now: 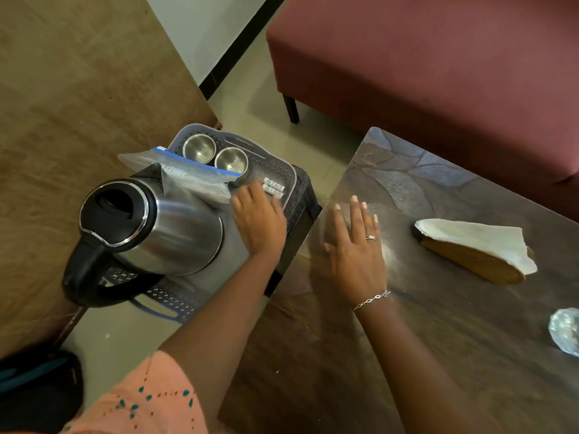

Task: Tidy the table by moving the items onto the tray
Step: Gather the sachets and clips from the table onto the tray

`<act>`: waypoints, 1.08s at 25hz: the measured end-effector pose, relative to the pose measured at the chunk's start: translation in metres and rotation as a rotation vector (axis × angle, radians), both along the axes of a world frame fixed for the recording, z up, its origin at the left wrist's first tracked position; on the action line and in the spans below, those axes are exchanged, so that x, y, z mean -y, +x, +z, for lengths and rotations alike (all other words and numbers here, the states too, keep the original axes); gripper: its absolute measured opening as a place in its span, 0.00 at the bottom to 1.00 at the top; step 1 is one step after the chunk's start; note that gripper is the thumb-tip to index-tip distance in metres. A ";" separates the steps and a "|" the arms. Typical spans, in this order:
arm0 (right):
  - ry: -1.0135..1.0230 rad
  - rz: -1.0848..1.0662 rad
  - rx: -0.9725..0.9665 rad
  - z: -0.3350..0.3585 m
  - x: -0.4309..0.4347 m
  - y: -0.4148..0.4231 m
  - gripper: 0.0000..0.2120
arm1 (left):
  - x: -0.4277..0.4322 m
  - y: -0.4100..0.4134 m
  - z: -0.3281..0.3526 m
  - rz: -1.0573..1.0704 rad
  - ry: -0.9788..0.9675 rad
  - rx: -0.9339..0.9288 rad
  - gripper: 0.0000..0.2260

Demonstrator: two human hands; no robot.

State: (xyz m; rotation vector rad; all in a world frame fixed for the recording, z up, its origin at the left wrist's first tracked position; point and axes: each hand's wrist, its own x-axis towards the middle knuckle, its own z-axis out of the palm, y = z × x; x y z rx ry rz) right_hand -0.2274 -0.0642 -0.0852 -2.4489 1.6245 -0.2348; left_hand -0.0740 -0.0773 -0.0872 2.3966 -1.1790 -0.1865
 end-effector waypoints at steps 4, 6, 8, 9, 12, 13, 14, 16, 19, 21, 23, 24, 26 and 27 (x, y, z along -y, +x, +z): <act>0.001 -0.096 -0.023 -0.003 -0.025 -0.046 0.38 | -0.045 -0.066 -0.006 -0.343 0.036 0.123 0.25; 0.020 -0.135 -0.028 -0.007 -0.040 -0.075 0.38 | -0.065 -0.103 -0.008 -0.468 0.109 0.154 0.28; 0.045 -0.188 -0.037 -0.009 -0.060 -0.115 0.37 | -0.083 -0.148 -0.010 -0.622 0.170 0.170 0.29; 0.056 -0.216 -0.047 -0.010 -0.070 -0.137 0.36 | -0.091 -0.171 -0.010 -0.687 0.189 0.167 0.30; 0.072 -0.326 -0.082 -0.008 -0.101 -0.207 0.31 | -0.113 -0.239 -0.010 -0.841 0.220 0.156 0.31; 0.078 -0.368 -0.091 -0.007 -0.112 -0.230 0.31 | -0.120 -0.261 -0.009 -0.889 0.229 0.154 0.30; 0.083 -0.399 -0.096 -0.006 -0.122 -0.249 0.31 | -0.125 -0.279 -0.009 -0.934 0.239 0.153 0.30; 0.088 -0.465 -0.103 -0.005 -0.142 -0.290 0.33 | -0.137 -0.317 -0.008 -1.029 0.245 0.164 0.30; 0.097 -0.559 -0.124 -0.005 -0.169 -0.346 0.39 | -0.153 -0.368 -0.005 -1.179 0.258 0.178 0.31; 0.101 -0.609 -0.123 -0.005 -0.183 -0.378 0.40 | -0.159 -0.399 -0.002 -1.278 0.268 0.191 0.30; 0.065 -0.638 -0.087 -0.003 -0.194 -0.410 0.35 | -0.160 -0.431 0.002 -1.366 0.259 0.204 0.28; 0.019 -0.652 -0.050 0.000 -0.199 -0.428 0.31 | -0.157 -0.448 0.003 -1.408 0.243 0.199 0.27; -0.106 -0.723 0.035 0.010 -0.204 -0.467 0.23 | -0.148 -0.482 0.003 -1.506 0.197 0.201 0.22; -0.173 -0.788 0.072 0.015 -0.206 -0.488 0.20 | -0.142 -0.500 -0.001 -1.569 0.152 0.213 0.18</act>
